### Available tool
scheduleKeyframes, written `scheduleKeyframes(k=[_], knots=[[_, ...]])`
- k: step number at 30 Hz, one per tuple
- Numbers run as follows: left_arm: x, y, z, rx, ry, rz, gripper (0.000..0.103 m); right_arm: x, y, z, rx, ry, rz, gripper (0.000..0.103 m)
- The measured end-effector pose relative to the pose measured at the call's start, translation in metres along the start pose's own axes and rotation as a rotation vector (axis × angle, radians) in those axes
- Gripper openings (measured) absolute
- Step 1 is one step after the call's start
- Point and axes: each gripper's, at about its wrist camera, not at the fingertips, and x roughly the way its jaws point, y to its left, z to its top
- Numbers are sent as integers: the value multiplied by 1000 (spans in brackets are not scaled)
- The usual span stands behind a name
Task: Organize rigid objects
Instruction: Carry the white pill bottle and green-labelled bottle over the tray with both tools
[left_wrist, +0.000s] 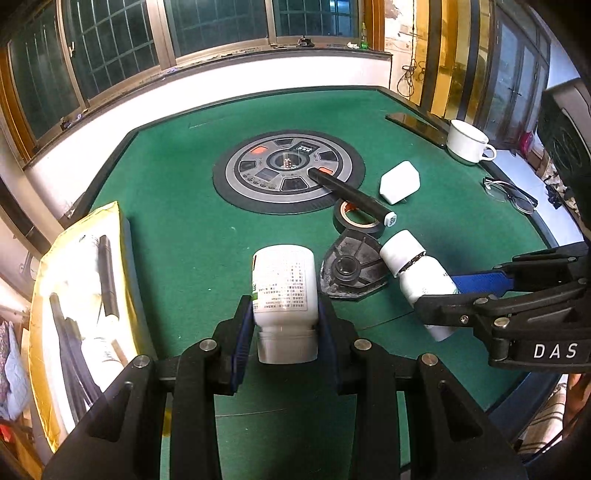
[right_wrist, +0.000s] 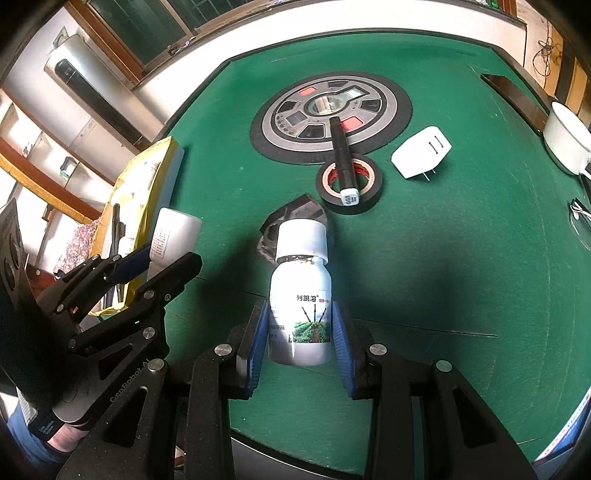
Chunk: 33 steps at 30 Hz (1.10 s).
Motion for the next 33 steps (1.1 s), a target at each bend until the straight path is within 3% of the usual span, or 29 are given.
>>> scheduleKeyframes(k=[20, 33], knots=[[-19, 19, -3, 10, -54, 69, 31, 7, 35, 3, -60, -3, 20, 31], [-33, 52, -10, -54, -85, 100, 31, 13, 72, 9, -129, -2, 20, 31]])
